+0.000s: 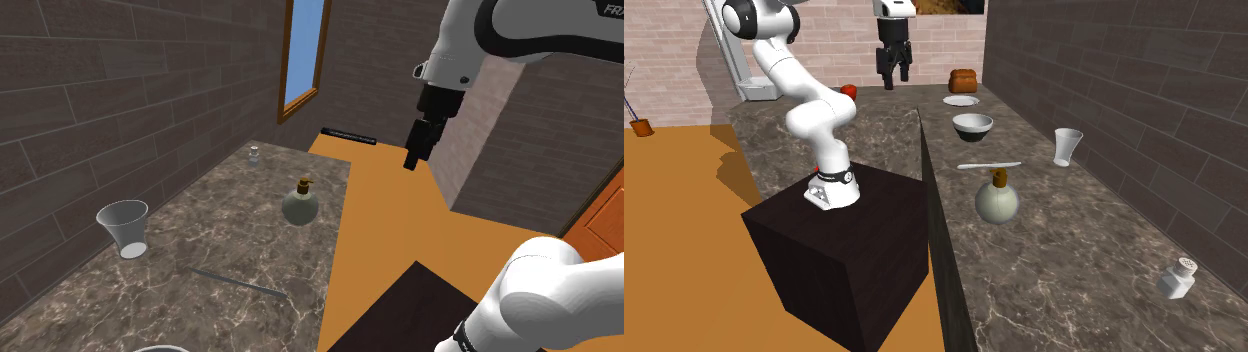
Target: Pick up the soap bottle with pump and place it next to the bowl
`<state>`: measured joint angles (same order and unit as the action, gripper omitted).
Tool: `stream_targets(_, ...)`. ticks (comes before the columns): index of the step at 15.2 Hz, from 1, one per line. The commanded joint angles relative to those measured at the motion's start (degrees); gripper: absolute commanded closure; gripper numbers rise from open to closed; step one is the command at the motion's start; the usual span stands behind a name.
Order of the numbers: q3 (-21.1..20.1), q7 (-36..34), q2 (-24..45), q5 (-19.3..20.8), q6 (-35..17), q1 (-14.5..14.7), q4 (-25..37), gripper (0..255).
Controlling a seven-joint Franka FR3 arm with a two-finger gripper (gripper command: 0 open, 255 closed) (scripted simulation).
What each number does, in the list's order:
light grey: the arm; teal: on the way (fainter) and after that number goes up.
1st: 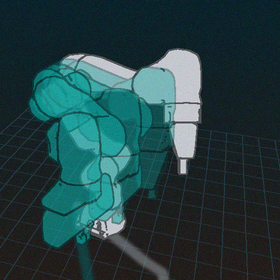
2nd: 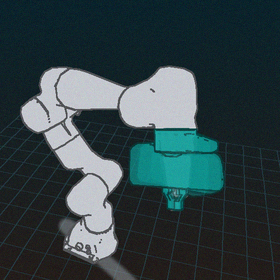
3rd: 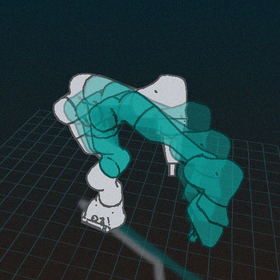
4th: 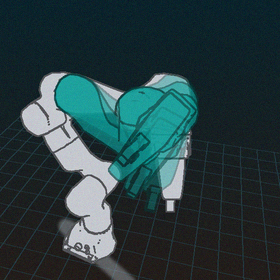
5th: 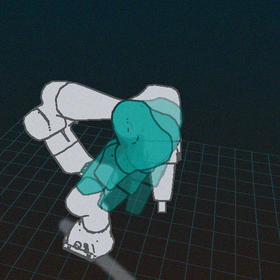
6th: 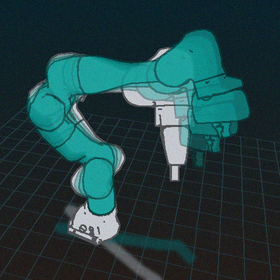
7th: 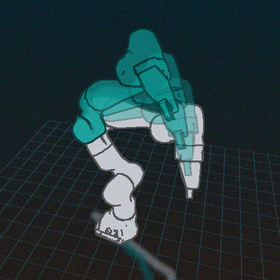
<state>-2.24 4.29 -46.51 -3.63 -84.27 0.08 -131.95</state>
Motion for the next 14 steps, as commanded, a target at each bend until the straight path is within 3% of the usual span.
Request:
stream_targets(1,0.0,0.0,0.0,0.0,0.0,0.0,0.0,0)
stream_targets(14,-2.7,-2.0,23.1,1.0,-22.0,-0.8,2.5,0)
